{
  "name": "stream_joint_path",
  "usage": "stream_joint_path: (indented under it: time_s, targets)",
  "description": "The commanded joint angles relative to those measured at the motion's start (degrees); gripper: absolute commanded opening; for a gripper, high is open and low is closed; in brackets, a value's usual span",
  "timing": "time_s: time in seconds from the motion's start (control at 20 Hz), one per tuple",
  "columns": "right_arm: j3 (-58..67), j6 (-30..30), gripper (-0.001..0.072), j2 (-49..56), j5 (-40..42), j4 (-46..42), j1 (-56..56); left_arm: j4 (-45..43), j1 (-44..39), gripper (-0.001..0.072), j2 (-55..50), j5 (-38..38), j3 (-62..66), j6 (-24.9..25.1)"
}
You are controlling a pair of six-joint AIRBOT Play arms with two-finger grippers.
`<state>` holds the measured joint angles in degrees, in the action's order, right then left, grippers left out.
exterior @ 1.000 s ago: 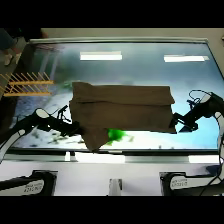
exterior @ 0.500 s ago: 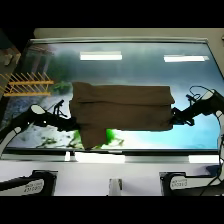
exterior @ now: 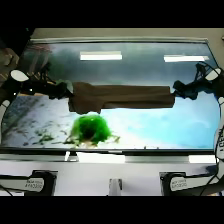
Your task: Fold the shirts.
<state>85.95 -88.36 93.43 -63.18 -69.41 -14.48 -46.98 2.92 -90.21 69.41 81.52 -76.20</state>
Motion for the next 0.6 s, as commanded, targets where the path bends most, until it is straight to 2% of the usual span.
stream_joint_path:
  time_s: [0.0, 0.15, 0.25, 0.3, 0.35, 0.4, 0.45, 0.5, 0.55]
  targets:
    - [7.8, -4.4, 0.0023, 5.4, 7.3, -1.1, 2.6, -0.3, 0.6, 0.0034, -10.9, 0.7, 14.7, -4.0]
    - [9.8, -7.6, 0.0024, 10.7, 7.5, -1.4, 2.9, -0.3, 0.5, 0.0035, -19.2, 0.7, 22.7, -8.4]
    - [9.8, -8.2, 0.0026, 13.9, 6.0, -1.1, 2.9, -0.3, 0.1, 0.0036, -23.0, 0.7, 23.4, -9.2]
    - [9.8, -8.2, 0.0027, 15.3, 5.3, -0.6, 2.9, 0.0, 0.0, 0.0097, -24.5, 0.8, 23.4, -9.2]
    - [9.8, -8.1, 0.0052, 16.2, 5.0, 0.1, 2.9, 0.8, 0.0, 0.0353, -25.6, 0.8, 23.4, -9.2]
    - [9.8, -8.0, 0.0184, 16.5, 5.2, 0.5, 2.9, 1.7, 0.0, 0.0561, -25.9, 1.0, 23.4, -9.4]
    - [10.0, -6.7, 0.0379, 16.3, 5.4, 0.3, 2.8, 2.3, 0.3, 0.0593, -25.7, 1.3, 23.5, -9.4]
    - [10.5, -5.4, 0.0583, 15.8, 5.3, -0.5, 2.4, 2.5, 0.8, 0.0593, -25.3, 2.3, 24.2, -9.4]
    - [11.2, -5.2, 0.0637, 15.1, 5.2, -2.1, 1.8, 2.5, 1.4, 0.0593, -24.9, 4.1, 25.7, -8.7]
